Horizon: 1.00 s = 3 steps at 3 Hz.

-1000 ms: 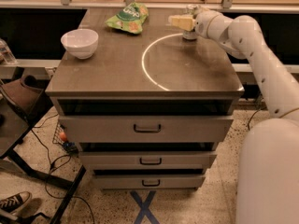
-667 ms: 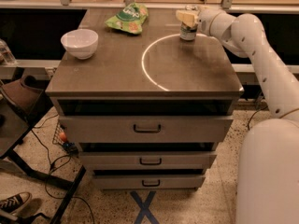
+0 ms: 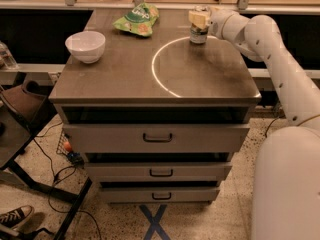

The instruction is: Move 7up can near white bowl

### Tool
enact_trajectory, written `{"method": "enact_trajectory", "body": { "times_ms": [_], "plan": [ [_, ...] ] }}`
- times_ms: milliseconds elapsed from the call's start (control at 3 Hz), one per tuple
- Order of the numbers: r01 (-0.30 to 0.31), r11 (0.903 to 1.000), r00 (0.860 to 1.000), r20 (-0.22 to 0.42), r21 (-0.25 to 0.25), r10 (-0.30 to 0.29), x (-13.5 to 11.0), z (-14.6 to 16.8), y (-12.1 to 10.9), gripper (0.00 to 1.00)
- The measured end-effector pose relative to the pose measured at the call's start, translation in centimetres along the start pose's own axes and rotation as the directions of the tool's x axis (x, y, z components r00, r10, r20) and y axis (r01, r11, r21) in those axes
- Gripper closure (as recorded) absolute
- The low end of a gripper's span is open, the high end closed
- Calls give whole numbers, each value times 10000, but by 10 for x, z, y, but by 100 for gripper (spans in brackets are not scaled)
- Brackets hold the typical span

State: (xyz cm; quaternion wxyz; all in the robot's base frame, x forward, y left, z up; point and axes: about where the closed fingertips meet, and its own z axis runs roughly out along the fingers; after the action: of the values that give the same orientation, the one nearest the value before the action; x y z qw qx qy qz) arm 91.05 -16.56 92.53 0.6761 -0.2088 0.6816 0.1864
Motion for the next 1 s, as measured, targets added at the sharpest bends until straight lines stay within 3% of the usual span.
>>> {"method": "enact_trajectory", "body": {
  "times_ms": [333,667,1000],
  "plan": [
    [-9,10000,10000,-6,-31,9,1,2,2,100],
    [-10,10000,10000,-6,-33,10,1,2,2,100],
    [231,9997,9997,-15,109,-231,-20,-1,12,100]
  ]
}}
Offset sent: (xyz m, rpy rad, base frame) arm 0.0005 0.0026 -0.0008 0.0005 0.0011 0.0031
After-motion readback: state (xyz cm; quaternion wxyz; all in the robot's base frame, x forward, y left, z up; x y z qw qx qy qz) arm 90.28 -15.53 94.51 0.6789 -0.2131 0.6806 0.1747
